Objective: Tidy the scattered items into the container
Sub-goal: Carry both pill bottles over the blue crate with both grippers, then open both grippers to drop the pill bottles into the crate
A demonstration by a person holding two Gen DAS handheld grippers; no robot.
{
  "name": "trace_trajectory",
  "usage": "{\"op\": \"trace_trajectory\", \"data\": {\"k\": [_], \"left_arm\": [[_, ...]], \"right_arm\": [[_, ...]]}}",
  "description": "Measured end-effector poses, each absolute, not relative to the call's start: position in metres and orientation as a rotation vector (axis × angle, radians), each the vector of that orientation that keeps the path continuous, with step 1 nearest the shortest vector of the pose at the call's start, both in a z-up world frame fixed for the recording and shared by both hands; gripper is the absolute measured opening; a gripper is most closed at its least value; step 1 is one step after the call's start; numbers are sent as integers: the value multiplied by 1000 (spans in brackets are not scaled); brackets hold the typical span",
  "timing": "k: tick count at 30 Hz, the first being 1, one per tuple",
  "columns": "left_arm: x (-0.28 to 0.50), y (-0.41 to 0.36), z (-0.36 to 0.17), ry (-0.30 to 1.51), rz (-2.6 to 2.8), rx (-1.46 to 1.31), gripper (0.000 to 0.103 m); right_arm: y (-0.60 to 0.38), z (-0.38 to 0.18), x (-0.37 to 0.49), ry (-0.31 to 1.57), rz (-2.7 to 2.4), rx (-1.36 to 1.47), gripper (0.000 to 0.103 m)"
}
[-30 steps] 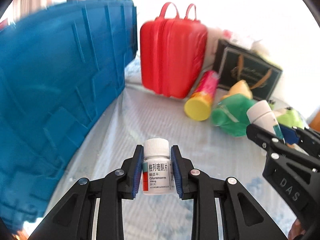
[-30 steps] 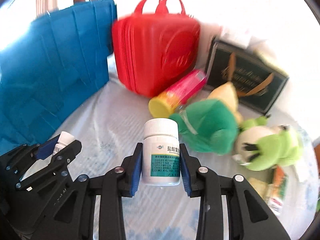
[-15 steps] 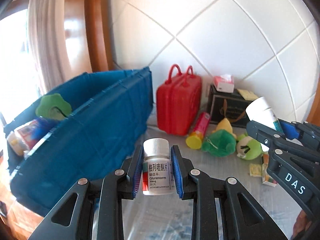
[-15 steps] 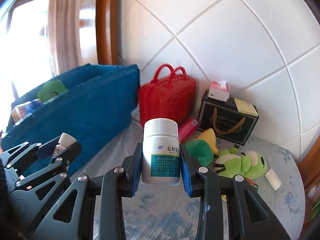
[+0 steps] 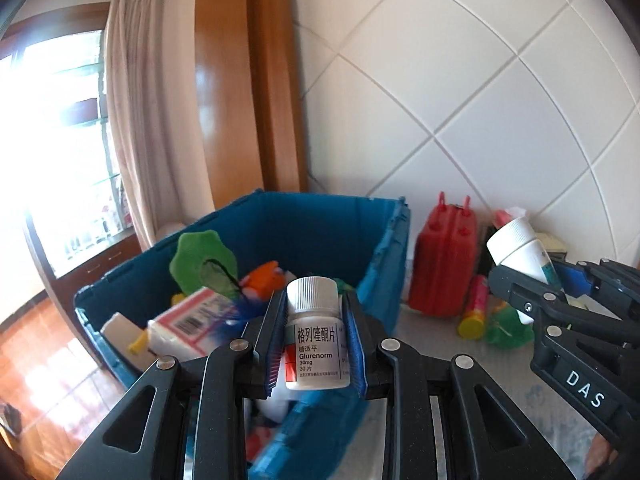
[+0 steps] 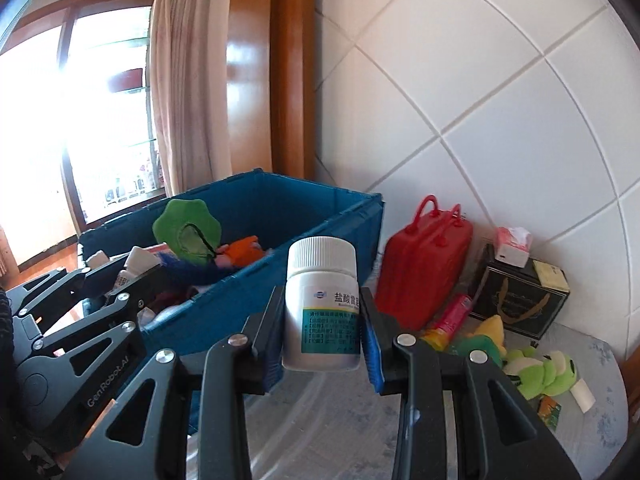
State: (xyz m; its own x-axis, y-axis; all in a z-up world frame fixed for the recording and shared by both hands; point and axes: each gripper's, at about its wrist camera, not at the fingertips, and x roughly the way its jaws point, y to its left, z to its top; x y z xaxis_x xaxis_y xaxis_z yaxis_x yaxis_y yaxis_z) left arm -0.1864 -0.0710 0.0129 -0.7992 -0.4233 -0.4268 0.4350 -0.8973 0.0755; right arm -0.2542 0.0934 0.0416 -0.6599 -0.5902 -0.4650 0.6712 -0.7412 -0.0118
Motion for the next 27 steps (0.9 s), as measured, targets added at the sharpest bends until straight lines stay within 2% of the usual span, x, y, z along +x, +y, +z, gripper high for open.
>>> {"op": "trace_trajectory", "data": {"k": [5,11,25,27], "left_arm": [[-182,-157,5,16,-2563,630,27],[-189,-240,-17,17,-2515,727,27],[-203,-258,-59,43,-2573,894,28],[-202,-258,-59,41,-2575,884,32]], "right_arm": [[15,37,-243,201,-2280,600,34],[-68,12,-233,277,-2221,675,34],[-117,-32,-231,421,-2195,869,34],[-116,-34,-230,428,-2187,889,34]]}}
